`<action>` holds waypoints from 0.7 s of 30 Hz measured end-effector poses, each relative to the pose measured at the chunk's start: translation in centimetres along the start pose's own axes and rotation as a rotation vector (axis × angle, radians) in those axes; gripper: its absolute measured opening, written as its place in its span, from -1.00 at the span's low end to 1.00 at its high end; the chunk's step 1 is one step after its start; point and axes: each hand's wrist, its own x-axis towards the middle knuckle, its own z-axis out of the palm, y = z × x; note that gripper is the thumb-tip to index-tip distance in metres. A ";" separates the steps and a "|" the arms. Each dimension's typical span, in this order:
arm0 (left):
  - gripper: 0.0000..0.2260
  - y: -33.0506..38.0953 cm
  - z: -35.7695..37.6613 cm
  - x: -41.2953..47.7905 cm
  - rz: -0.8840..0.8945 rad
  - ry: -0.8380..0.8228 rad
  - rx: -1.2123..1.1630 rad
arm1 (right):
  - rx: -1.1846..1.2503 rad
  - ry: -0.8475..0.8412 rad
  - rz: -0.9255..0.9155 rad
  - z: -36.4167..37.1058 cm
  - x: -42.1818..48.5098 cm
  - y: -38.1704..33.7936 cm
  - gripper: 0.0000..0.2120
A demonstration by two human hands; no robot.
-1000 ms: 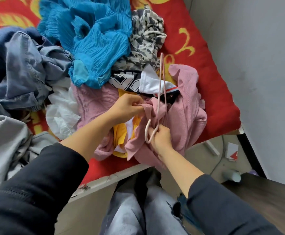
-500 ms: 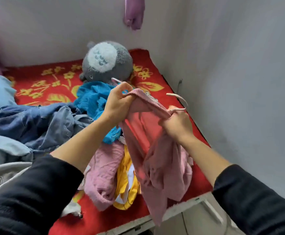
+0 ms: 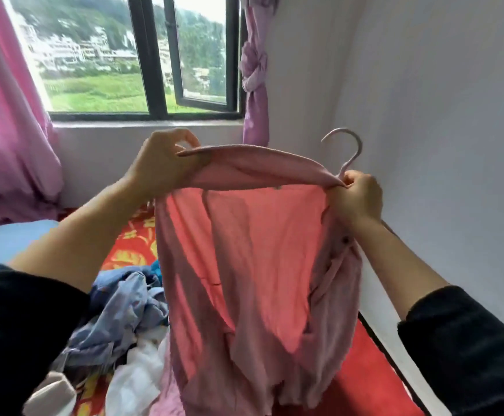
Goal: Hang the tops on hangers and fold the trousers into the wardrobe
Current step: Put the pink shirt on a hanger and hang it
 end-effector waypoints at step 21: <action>-0.84 -6.9 4.1 -4.7 -0.663 -0.258 0.126 | 0.229 -0.350 0.204 4.5 -3.0 5.1 -0.50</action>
